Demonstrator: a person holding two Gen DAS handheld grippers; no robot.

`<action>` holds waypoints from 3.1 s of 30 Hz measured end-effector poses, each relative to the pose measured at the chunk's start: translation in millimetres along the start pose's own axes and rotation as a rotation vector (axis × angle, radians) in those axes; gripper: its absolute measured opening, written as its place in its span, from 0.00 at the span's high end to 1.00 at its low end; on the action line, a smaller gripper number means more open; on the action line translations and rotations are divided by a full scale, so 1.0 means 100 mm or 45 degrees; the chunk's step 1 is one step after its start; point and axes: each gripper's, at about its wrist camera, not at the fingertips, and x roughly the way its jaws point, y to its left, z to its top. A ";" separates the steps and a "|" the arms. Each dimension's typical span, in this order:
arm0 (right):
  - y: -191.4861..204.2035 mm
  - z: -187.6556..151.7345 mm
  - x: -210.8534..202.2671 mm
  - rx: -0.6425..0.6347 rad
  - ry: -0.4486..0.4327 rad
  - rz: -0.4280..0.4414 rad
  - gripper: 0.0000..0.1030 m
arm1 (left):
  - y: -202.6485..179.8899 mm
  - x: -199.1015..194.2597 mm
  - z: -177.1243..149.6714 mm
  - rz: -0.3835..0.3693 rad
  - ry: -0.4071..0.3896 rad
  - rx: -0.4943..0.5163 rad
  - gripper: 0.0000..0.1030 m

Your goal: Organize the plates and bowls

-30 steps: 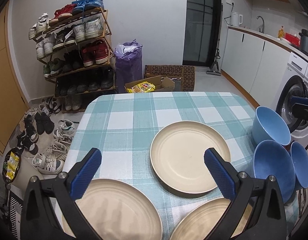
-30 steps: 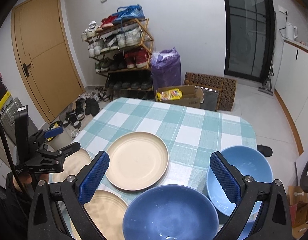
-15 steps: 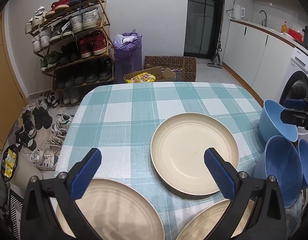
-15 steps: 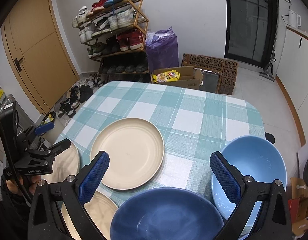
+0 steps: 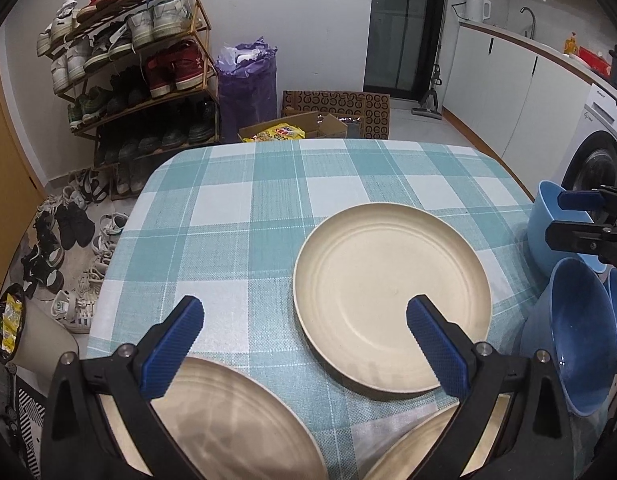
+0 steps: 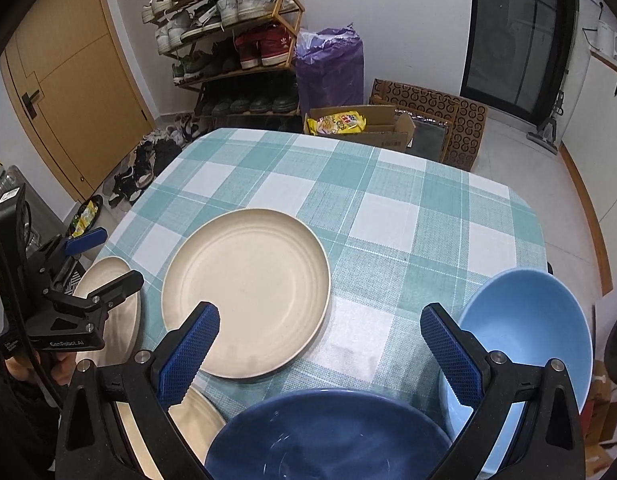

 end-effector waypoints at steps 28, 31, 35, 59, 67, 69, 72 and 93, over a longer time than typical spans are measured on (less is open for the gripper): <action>0.11 0.11 0.66 -0.059 0.252 -0.012 0.18 | -0.01 0.48 -0.07 -0.077 0.203 -0.035 0.43; 0.10 0.11 0.74 -0.054 0.283 -0.016 0.18 | -0.02 0.52 -0.07 -0.073 0.216 -0.036 0.43; 0.08 0.10 0.84 -0.038 0.313 -0.007 0.18 | 0.00 0.57 -0.08 -0.073 0.234 -0.045 0.43; 0.05 0.03 1.12 -0.033 0.422 0.010 0.58 | -0.04 0.69 -0.12 -0.096 0.296 -0.021 0.65; 0.07 0.02 1.17 -0.038 0.428 0.019 0.70 | -0.02 0.68 -0.13 -0.083 0.291 -0.023 0.73; 0.08 0.02 1.17 -0.044 0.426 0.018 0.73 | 0.00 0.68 -0.13 -0.089 0.288 -0.029 0.74; 0.09 0.02 1.17 -0.047 0.421 0.009 0.73 | -0.01 0.68 -0.14 -0.084 0.287 -0.023 0.76; 0.16 -0.01 1.00 -0.127 0.331 -0.075 0.86 | 0.01 0.55 -0.12 -0.071 0.244 -0.031 0.77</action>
